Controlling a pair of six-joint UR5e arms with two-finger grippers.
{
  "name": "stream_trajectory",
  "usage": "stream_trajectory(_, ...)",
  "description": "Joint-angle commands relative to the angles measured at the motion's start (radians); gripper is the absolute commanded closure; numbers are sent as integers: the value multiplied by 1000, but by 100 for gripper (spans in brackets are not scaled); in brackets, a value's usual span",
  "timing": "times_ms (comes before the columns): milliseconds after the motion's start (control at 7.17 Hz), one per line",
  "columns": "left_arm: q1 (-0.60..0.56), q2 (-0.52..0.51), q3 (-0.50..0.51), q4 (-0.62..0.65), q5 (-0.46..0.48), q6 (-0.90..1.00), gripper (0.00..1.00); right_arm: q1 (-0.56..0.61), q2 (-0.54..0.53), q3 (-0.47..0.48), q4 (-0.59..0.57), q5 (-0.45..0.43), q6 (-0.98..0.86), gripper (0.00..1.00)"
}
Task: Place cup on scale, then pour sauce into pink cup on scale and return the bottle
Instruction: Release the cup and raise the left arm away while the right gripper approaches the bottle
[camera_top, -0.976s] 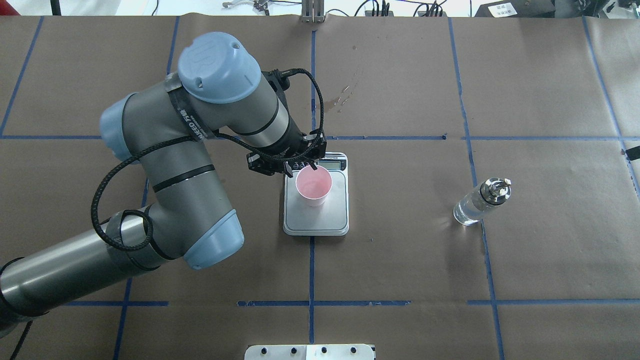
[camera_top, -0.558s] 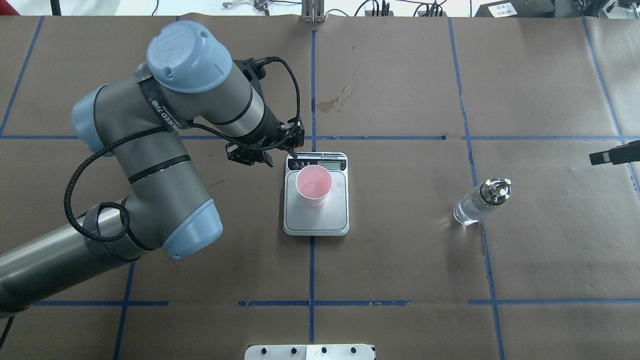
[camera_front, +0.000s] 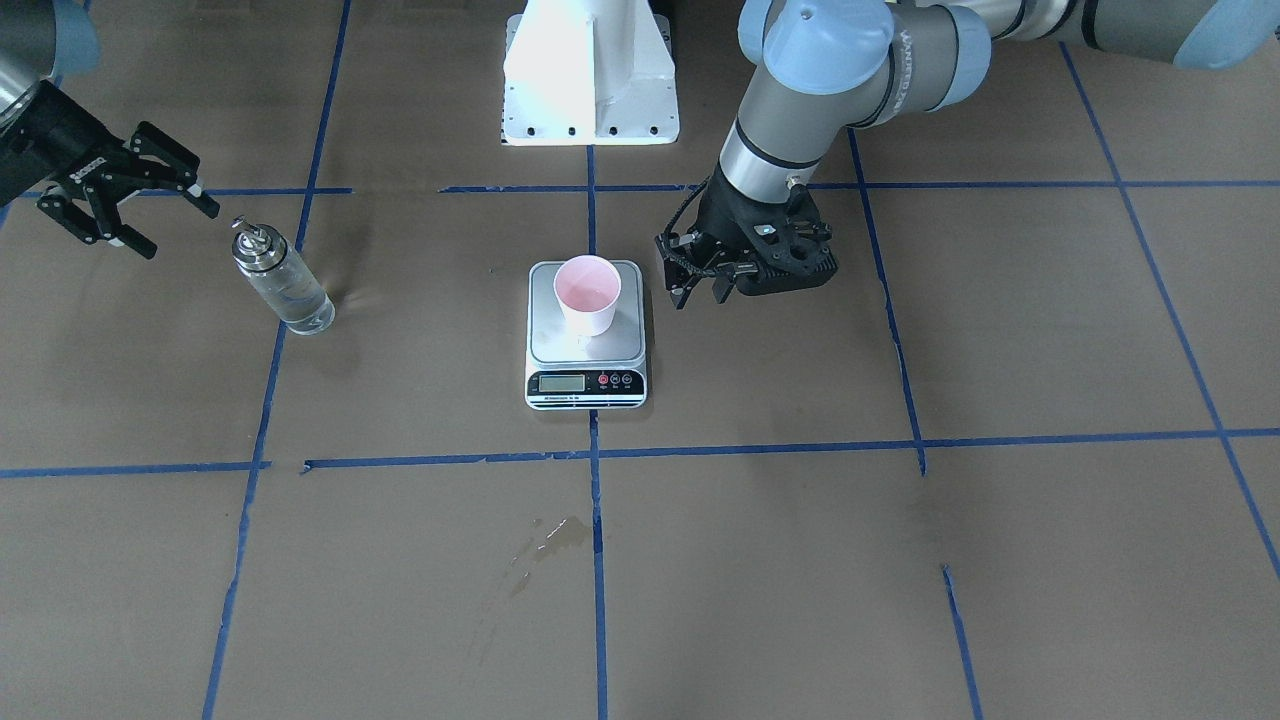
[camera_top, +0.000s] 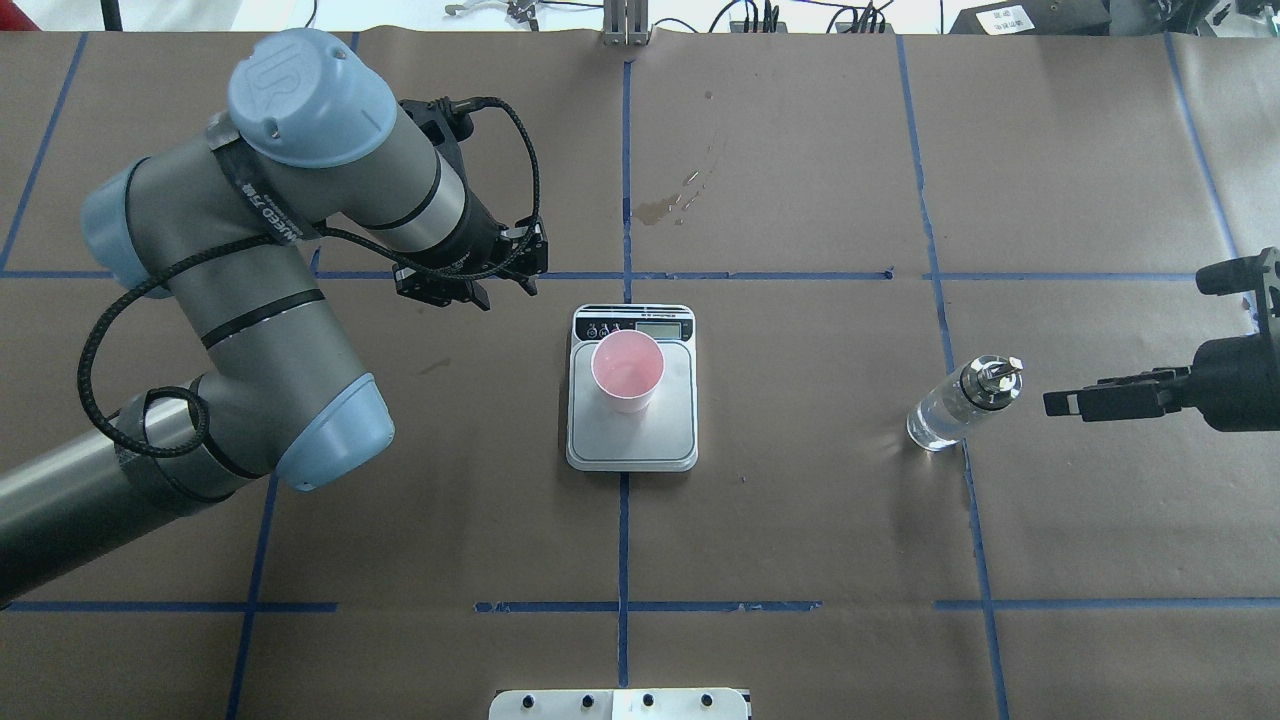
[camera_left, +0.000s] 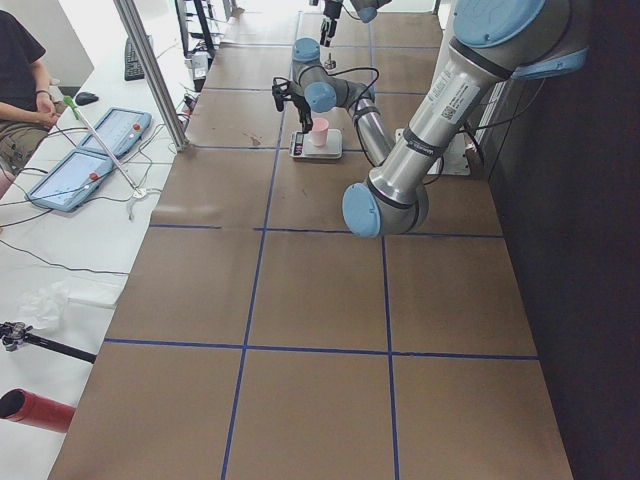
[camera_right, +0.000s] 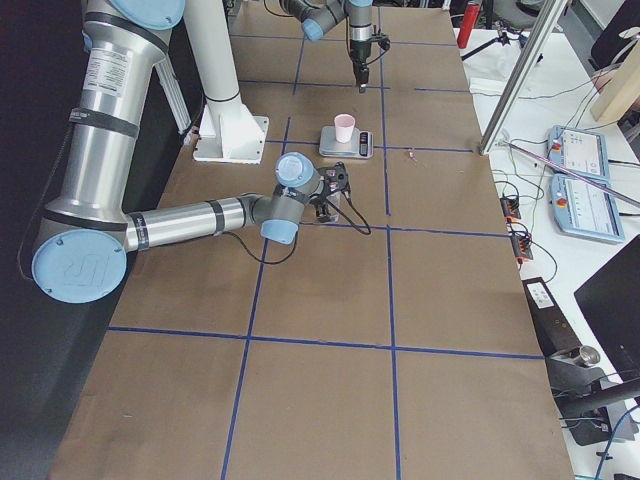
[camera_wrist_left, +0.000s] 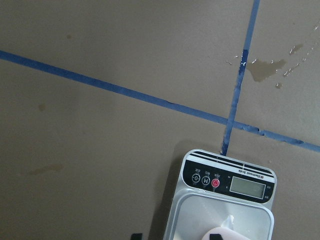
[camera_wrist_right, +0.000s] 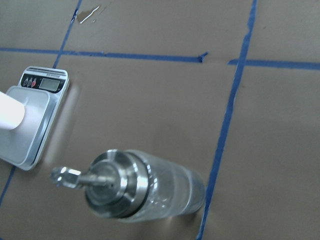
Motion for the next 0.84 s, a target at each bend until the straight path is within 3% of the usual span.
stream_trajectory(0,-24,14,-5,1,19,61,45,-235,-20,65,2,-213,101,0)
stream_trajectory(139,-32,25,-9,2,20,70,45,-378,-50,85,0,-407,110,0)
stream_trajectory(279,-64,44,-9,2,20,116,45,-448,-63,93,-3,-535,127,0)
stream_trajectory(418,-83,124,-9,-30,16,336,43,-526,-66,99,-6,-729,208,0)
stream_trajectory(558,-141,190,-12,-63,13,506,42,-669,-84,99,-11,-1001,219,0)
stream_trajectory(697,-205,231,-15,-63,1,682,42,-750,-83,101,-41,-1192,221,0)
